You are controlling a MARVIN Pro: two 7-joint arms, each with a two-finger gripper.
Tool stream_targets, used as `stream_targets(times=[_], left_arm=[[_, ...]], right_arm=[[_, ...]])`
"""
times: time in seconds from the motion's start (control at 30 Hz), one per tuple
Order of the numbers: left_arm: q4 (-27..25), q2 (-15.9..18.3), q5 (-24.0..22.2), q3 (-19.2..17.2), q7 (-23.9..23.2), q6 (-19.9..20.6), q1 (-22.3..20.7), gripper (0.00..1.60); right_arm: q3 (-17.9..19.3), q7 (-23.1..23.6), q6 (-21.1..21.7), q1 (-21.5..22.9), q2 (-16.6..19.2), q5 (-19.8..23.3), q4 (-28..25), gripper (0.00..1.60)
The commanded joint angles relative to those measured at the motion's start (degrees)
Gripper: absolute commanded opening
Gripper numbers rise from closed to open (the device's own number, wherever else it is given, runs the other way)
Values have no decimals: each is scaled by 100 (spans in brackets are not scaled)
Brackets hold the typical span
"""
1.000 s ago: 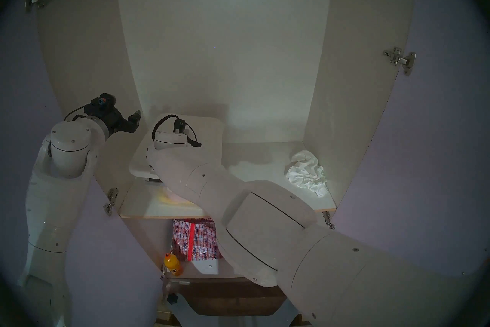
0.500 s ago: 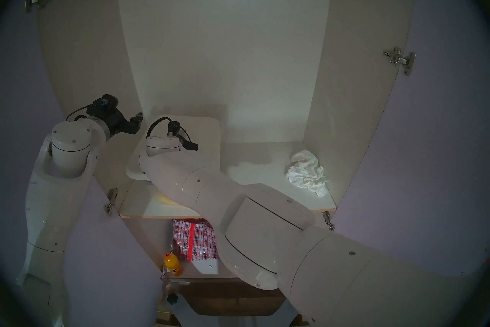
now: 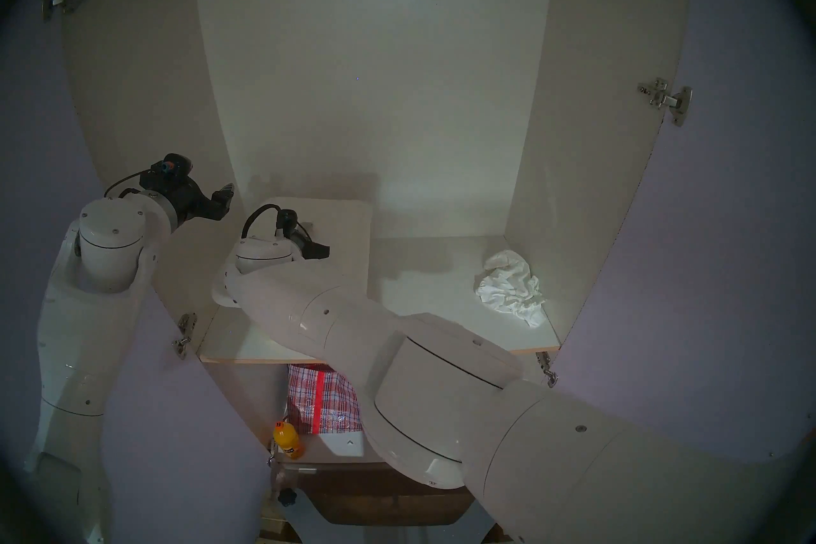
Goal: Take clothing out of the storage bin and put the lid back on the bin
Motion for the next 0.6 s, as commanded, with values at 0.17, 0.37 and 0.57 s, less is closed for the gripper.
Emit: stream_targets(times=[0.17, 0.37, 0.57], left_arm=[[-88, 111, -58, -86, -78, -37, -180, 160], [-62, 138, -81, -94, -97, -41, -193, 160], [-37, 151, -90, -107, -84, -50, -180, 160]], right_arm=[[-266, -231, -280, 346, -89, -156, -124, 160], [-94, -392, -518, 414, -89, -48, -31, 160], [28, -523, -532, 631, -89, -40, 70, 160]])
